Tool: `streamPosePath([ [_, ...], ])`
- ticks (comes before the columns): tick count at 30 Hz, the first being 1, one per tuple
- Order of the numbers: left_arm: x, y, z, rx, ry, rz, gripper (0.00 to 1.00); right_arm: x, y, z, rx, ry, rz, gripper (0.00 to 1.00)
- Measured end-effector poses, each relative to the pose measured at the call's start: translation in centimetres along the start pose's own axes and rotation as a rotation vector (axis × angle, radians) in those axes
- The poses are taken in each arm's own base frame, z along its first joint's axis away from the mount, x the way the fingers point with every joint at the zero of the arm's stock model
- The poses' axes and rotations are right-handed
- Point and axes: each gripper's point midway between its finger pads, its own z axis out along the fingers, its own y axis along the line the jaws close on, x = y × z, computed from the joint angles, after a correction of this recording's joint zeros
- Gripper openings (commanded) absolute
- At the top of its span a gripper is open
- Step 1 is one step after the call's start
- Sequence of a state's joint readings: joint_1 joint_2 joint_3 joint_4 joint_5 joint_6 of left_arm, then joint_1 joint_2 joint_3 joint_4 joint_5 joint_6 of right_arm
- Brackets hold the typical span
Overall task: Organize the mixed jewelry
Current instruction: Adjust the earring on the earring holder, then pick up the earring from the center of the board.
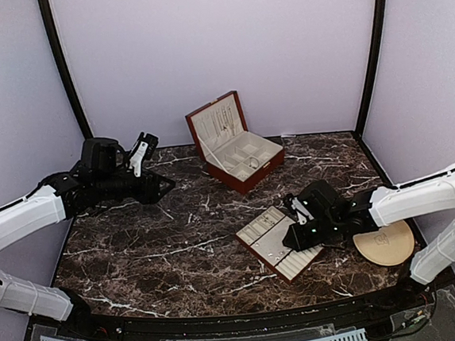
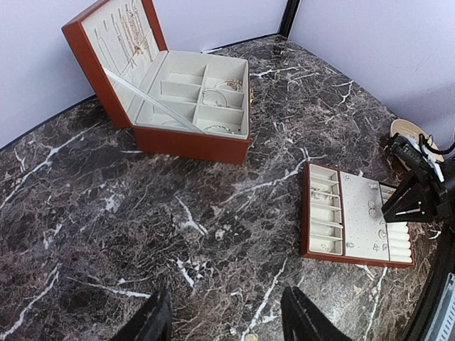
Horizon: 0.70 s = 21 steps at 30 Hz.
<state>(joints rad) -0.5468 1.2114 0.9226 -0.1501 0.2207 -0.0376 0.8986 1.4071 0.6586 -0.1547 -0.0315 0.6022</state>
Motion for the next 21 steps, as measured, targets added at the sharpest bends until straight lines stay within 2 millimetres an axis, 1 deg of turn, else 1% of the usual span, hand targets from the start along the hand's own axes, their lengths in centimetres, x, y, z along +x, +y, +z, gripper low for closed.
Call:
streamPosePath([
  [4, 1.0, 0.1, 0.3, -0.003, 0.018, -0.041, 0.53, -1.1, 0.3, -1.0, 0.001, -0.043, -0.002, 0.22],
  [6, 1.8, 0.2, 0.5, -0.003, 0.032, -0.077, 0.53, -1.8, 0.4, -1.6, 0.004, -0.073, -0.002, 0.23],
  [8, 3.2, 0.2, 0.8, 0.000, 0.039, -0.131, 0.53, -2.3, 0.4, -2.1, 0.008, -0.100, -0.001, 0.24],
  [9, 4.2, 0.2, 1.0, 0.003, 0.050, -0.166, 0.52, -2.6, 0.4, -2.5, 0.011, -0.116, -0.001, 0.24],
  [13, 9.7, 0.1, 2.0, 0.014, 0.125, -0.322, 0.49, -3.8, 0.4, -3.7, 0.013, -0.175, 0.003, 0.25],
  [16, 12.1, -0.5, 2.9, 0.029, 0.165, -0.413, 0.46, -4.2, 0.1, -4.4, 0.013, -0.210, 0.010, 0.25],
  [18, 12.8, -1.2, 3.7, 0.049, 0.179, -0.455, 0.44, -4.1, -0.3, -4.5, 0.022, -0.215, 0.015, 0.25],
  [21, 13.2, -1.9, 5.1, 0.078, 0.187, -0.499, 0.39, -3.8, -0.7, -4.3, 0.033, -0.212, 0.019, 0.25],
])
